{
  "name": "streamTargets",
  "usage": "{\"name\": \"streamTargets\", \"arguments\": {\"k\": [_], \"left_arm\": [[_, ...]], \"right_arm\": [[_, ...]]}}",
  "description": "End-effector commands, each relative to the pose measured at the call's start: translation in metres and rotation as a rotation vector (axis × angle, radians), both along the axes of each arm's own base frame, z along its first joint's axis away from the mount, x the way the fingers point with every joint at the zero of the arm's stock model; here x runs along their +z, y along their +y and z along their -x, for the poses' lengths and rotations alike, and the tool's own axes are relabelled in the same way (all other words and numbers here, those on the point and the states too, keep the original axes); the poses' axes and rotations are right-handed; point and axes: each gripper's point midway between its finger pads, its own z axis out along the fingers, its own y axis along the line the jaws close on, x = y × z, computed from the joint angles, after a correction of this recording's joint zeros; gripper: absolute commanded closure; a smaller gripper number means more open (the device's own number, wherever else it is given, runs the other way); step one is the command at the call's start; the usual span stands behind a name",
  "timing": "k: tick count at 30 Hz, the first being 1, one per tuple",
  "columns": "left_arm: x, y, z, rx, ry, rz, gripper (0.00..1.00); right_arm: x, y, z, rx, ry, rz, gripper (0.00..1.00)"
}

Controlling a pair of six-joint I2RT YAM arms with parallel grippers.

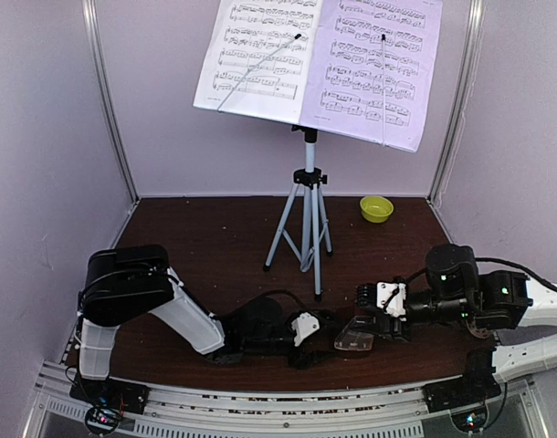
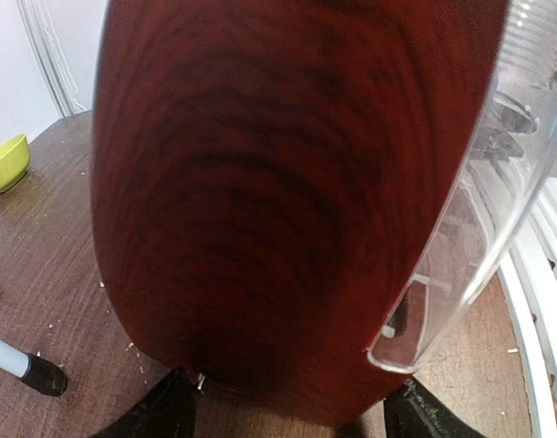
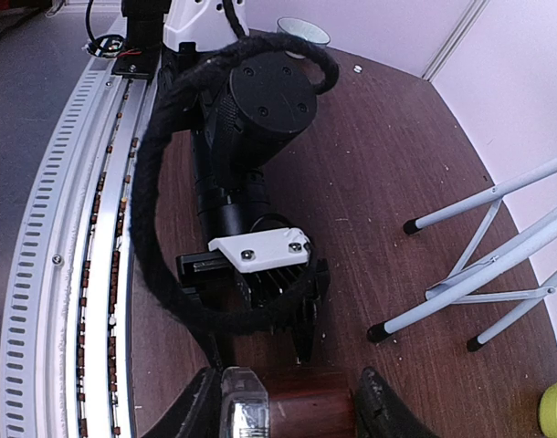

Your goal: Set up the instrument practice props

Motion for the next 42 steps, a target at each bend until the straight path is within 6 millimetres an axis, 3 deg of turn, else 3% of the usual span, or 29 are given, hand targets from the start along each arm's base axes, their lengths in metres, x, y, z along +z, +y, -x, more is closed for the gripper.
{"name": "streamTargets", "arguments": {"k": [1, 4, 9, 15, 21, 23, 26, 28, 31, 33, 39, 42], "left_arm": [[0.012, 0.005, -0.003, 0.024, -0.001, 0.065, 0.24], [0.027, 0.016, -0.011, 0.084, -0.025, 0.1, 0.12], [0.056, 0.035, -0.025, 0.197, -0.071, 0.123, 0.03], [0.086, 0.067, -0.042, 0.357, -0.059, 0.161, 0.02], [0.113, 0.086, -0.063, 0.525, -0.037, 0.124, 0.02], [0.116, 0.092, -0.058, 0.508, -0.04, 0.133, 0.02], [0.135, 0.107, -0.048, 0.486, -0.026, 0.28, 0.02], [0.145, 0.106, -0.043, 0.459, -0.018, 0.309, 0.02], [0.131, 0.091, -0.04, 0.418, 0.012, 0.15, 0.02], [0.133, 0.084, -0.037, 0.407, 0.01, 0.111, 0.02], [0.141, 0.086, -0.032, 0.446, -0.014, 0.142, 0.02], [0.136, 0.083, -0.03, 0.451, 0.002, 0.128, 0.02]], "right_arm": [[0.025, 0.006, -0.011, -0.039, -0.065, -0.075, 0.93], [0.031, 0.005, -0.02, -0.106, -0.051, -0.108, 0.93], [0.054, 0.002, -0.046, -0.325, 0.045, -0.253, 0.96], [0.065, -0.008, -0.076, -0.602, 0.184, -0.387, 0.97], [0.07, -0.018, -0.089, -0.762, 0.3, -0.539, 0.95], [0.072, -0.018, -0.091, -0.779, 0.332, -0.604, 0.92], [0.073, -0.017, -0.094, -0.8, 0.338, -0.657, 0.9], [0.072, -0.012, -0.095, -0.802, 0.341, -0.654, 0.89], [0.066, 0.0, -0.092, -0.794, 0.34, -0.613, 0.89], [0.065, 0.008, -0.09, -0.778, 0.325, -0.584, 0.87], [0.068, 0.019, -0.092, -0.808, 0.31, -0.56, 0.84], [0.066, 0.026, -0.092, -0.811, 0.31, -0.547, 0.74]]}}
